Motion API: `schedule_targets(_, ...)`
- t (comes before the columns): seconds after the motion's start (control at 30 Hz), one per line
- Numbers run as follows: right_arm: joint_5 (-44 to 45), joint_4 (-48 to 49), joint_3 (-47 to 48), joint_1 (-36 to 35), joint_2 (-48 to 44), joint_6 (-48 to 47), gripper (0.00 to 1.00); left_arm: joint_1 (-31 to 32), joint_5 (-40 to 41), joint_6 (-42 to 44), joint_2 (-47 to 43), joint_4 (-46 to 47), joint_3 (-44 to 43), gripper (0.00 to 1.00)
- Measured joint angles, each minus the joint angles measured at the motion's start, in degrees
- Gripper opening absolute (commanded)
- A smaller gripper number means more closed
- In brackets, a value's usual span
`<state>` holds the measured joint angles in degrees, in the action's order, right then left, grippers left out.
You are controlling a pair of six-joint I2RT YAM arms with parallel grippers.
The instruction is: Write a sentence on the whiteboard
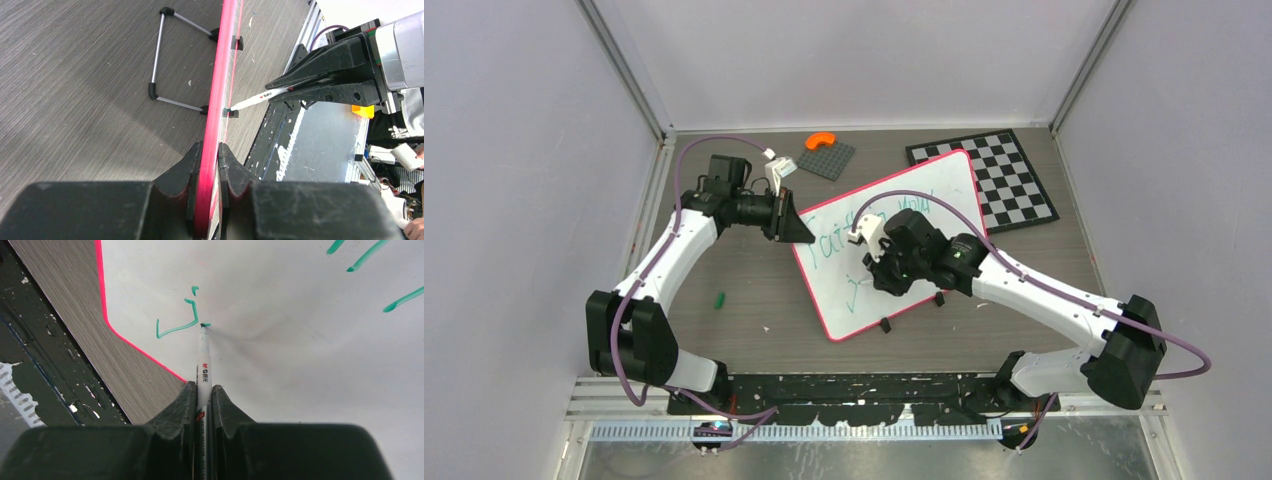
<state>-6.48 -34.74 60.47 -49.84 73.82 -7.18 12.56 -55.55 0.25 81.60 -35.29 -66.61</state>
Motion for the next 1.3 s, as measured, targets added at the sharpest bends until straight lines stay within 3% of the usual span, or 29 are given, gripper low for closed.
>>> schedule_targets(1.3,-0.5,-3.2,3.1,2.1,1.6,-0.3,0.00,0.0,0.0,0.1,0.0,-0.1,0.0,0.00)
